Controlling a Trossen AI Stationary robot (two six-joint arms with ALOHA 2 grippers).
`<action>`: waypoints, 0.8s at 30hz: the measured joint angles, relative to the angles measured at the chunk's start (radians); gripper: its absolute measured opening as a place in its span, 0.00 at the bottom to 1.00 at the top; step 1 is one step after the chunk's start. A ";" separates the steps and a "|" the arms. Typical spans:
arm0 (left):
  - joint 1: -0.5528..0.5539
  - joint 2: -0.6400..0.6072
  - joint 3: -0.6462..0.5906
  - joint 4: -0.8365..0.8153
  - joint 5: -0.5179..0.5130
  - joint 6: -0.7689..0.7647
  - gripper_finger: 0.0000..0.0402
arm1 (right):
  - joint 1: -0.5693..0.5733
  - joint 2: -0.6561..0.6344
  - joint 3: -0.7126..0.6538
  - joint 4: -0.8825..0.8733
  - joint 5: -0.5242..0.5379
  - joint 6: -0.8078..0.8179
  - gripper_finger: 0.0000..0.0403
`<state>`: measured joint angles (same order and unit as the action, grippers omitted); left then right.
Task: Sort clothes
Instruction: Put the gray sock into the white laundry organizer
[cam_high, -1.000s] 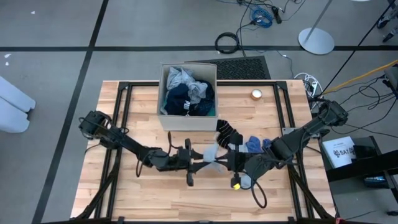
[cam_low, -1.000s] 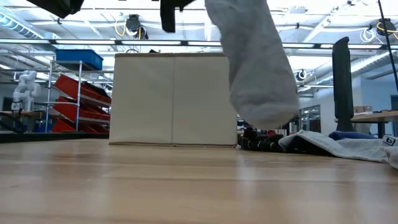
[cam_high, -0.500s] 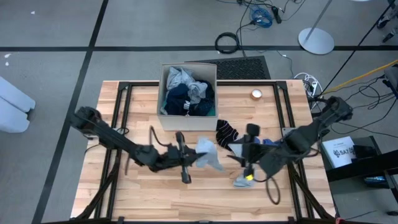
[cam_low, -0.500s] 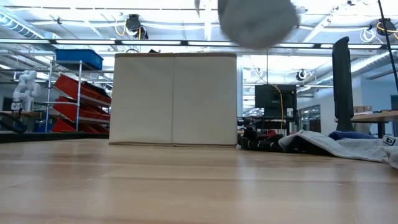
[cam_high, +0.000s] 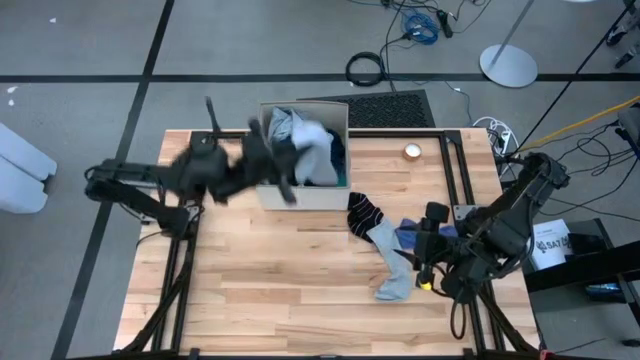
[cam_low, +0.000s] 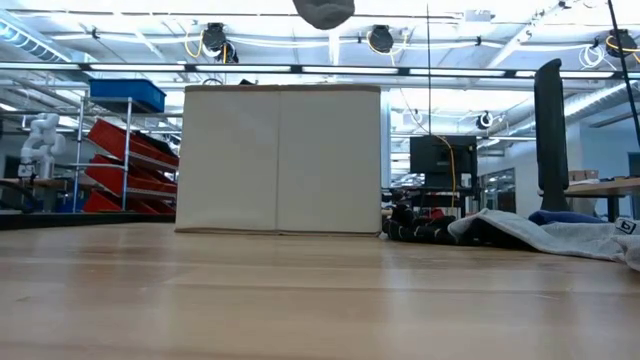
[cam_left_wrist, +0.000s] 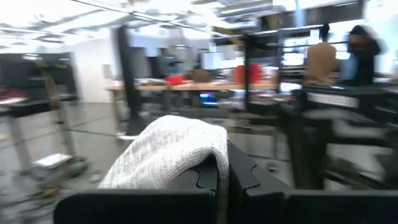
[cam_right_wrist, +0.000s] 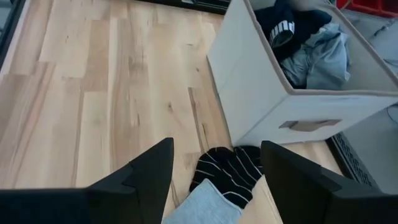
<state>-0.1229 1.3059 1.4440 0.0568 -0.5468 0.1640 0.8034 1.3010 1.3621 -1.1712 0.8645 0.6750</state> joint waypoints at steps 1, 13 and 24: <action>0.039 0.001 0.032 -0.035 0.010 -0.006 0.00 | 0.005 0.000 0.000 -0.001 0.000 -0.007 0.56; 0.520 0.067 0.128 -0.179 0.314 -0.315 0.00 | 0.020 -0.001 0.000 -0.069 0.000 0.020 0.56; 0.602 0.343 0.121 -0.183 0.392 -0.296 0.00 | 0.020 -0.001 0.000 -0.068 0.002 0.021 0.56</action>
<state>0.4792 1.6492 1.5650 -0.1261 -0.1553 -0.1316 0.8230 1.2999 1.3617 -1.2388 0.8665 0.6960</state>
